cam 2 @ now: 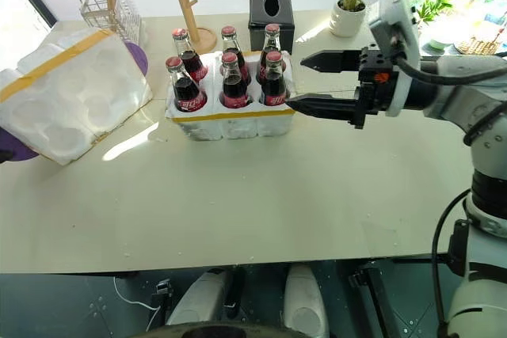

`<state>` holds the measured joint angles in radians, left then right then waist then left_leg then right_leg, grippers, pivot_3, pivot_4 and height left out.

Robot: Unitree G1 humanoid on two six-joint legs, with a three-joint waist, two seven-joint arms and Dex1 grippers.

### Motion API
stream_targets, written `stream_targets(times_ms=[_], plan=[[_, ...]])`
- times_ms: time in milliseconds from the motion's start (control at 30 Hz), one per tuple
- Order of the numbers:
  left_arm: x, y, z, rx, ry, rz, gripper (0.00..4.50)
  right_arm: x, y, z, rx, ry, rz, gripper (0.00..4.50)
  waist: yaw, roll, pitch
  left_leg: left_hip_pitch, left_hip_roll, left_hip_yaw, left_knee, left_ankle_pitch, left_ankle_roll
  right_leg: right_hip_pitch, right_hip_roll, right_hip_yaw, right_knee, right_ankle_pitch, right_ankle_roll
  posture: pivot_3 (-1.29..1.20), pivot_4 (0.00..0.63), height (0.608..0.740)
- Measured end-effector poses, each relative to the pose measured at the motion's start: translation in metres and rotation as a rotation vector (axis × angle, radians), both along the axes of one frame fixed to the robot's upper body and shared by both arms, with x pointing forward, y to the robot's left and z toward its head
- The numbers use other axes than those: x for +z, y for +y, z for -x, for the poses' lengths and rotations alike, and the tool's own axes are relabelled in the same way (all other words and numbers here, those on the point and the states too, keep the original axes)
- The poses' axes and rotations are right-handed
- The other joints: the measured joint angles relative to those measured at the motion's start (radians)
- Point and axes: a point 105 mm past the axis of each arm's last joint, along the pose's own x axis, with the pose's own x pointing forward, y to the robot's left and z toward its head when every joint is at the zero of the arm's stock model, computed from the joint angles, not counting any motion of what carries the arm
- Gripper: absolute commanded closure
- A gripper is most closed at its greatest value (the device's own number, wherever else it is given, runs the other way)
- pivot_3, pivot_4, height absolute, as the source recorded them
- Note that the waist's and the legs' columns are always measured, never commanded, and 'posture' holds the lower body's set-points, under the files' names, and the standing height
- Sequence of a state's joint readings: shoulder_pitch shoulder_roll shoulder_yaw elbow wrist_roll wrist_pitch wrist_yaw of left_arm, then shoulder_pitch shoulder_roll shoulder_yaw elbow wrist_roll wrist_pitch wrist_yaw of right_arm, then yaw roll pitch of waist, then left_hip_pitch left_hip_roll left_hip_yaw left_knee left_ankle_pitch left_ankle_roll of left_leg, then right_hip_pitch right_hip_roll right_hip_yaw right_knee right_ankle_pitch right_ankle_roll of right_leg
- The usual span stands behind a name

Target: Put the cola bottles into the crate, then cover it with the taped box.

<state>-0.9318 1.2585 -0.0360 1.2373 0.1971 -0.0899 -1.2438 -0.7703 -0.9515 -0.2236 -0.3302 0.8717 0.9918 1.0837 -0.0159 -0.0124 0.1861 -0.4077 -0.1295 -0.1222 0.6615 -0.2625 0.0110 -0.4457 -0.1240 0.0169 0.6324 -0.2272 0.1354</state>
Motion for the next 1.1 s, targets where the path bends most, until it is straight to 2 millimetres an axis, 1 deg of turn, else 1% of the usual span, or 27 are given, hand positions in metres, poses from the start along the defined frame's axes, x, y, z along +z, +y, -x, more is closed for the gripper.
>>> stream_targets(times_ms=[100,200,300,333,367,433,567,600,633,733,833,900,1000,1067,1100], plan=[[-0.005,-0.004,-0.005,0.005,0.022,0.021,0.00,0.004,0.000,0.013,0.039,-0.018,0.012,0.07,-0.006,0.000,0.000,0.000,0.001,0.004,0.001,-0.001,0.002,0.000,0.000,0.001,0.000,0.001,0.002,0.00,0.150,0.740],[-0.011,-0.005,-0.007,0.015,0.042,0.028,0.00,0.002,0.000,0.016,0.040,-0.012,0.019,0.07,-0.004,0.000,0.000,0.000,0.001,0.004,0.002,-0.002,0.003,0.000,0.000,0.001,0.000,0.001,0.002,0.00,0.150,0.740],[-0.012,-0.006,-0.007,0.023,0.054,0.034,0.00,-0.001,-0.001,0.016,0.030,0.000,0.016,0.07,-0.001,0.000,0.000,0.000,0.001,0.004,0.003,-0.002,0.003,0.000,0.000,0.001,0.000,0.001,0.002,0.00,0.150,0.740],[-0.013,-0.006,-0.006,0.025,0.058,0.037,0.53,-0.001,-0.002,0.015,0.025,0.000,0.015,0.00,-0.001,0.000,0.000,0.000,0.001,0.004,0.003,-0.002,0.003,0.000,0.000,0.001,0.000,0.001,0.002,0.00,0.150,0.740],[-0.014,-0.006,-0.006,0.024,0.063,0.044,0.76,0.000,-0.002,0.015,0.021,-0.003,0.014,0.00,0.000,0.000,0.000,0.000,0.001,0.004,0.003,-0.002,0.003,0.000,0.000,0.001,0.000,0.001,0.002,0.00,0.150,0.740],[-0.015,-0.007,-0.006,0.020,0.069,0.055,1.70,0.001,-0.003,0.016,0.017,-0.008,0.014,0.00,0.002,0.000,0.000,0.000,0.001,0.004,0.003,-0.002,0.003,0.000,0.000,0.001,0.001,0.001,0.002,0.00,0.150,0.740],[-0.015,-0.008,-0.006,0.032,0.067,0.075,3.74,0.002,-0.003,0.015,0.009,-0.019,0.013,0.00,0.004,0.000,0.000,0.000,0.001,0.004,0.003,-0.002,0.003,0.000,-0.001,0.001,0.001,0.001,0.002,0.00,0.150,0.740],[-0.015,-0.008,-0.006,0.031,0.065,0.081,4.11,0.002,-0.003,0.015,0.006,-0.019,0.013,0.00,0.005,0.000,0.000,0.001,0.001,0.004,0.003,-0.002,0.003,0.000,-0.001,0.001,0.001,0.001,0.002,0.00,0.150,0.740],[-0.015,-0.008,-0.007,0.030,0.063,0.082,4.22,0.001,-0.004,0.014,0.002,-0.018,0.012,0.00,0.006,0.000,0.000,0.001,0.001,0.004,0.003,-0.002,0.003,0.000,-0.001,0.001,0.001,0.001,0.002,0.00,0.150,0.740],[-0.014,-0.008,-0.010,0.036,0.036,0.074,4.22,-0.004,-0.006,0.013,-0.014,0.000,0.019,0.00,0.007,0.000,0.000,0.001,0.001,0.004,0.004,-0.002,0.003,0.001,-0.001,0.001,0.001,0.001,0.002,0.00,0.150,0.740],[-0.010,-0.011,-0.023,0.032,-0.057,0.040,4.22,-0.012,-0.013,0.012,-0.047,0.044,0.033,0.00,0.008,0.000,-0.001,0.000,0.001,0.004,0.004,-0.002,0.002,0.001,-0.001,0.001,0.001,0.001,0.002,0.00,0.150,0.740],[-0.003,-0.015,-0.035,0.024,-0.141,0.018,4.22,-0.015,-0.017,0.012,-0.061,0.056,0.033,0.00,0.007,-0.002,0.000,0.000,0.001,0.004,0.004,-0.002,0.002,0.000,-0.001,0.001,0.001,0.001,0.002,0.00,0.150,0.740],[0.024,-0.030,-0.053,-0.042,-0.292,-0.012,4.22,-0.017,-0.021,0.010,-0.094,0.052,0.030,0.00,0.005,-0.003,-0.001,0.000,0.001,0.004,0.004,-0.002,0.002,0.000,-0.001,0.001,0.001,0.001,0.002,0.00,0.150,0.740],[0.046,-0.046,-0.063,-0.118,-0.391,-0.031,4.22,-0.017,-0.026,0.009,-0.119,0.053,0.023,0.00,0.006,-0.003,-0.001,0.000,0.001,0.004,0.005,-0.001,0.002,0.000,-0.001,0.001,0.001,0.001,0.002,0.00,0.150,0.740],[0.060,-0.059,-0.070,-0.174,-0.457,-0.039,4.22,-0.018,-0.028,0.009,-0.129,0.055,0.021,0.00,0.007,-0.003,-0.001,-0.001,0.001,0.004,0.005,-0.001,0.001,0.000,-0.002,0.001,0.000,0.002,0.002,0.00,0.150,0.740]])
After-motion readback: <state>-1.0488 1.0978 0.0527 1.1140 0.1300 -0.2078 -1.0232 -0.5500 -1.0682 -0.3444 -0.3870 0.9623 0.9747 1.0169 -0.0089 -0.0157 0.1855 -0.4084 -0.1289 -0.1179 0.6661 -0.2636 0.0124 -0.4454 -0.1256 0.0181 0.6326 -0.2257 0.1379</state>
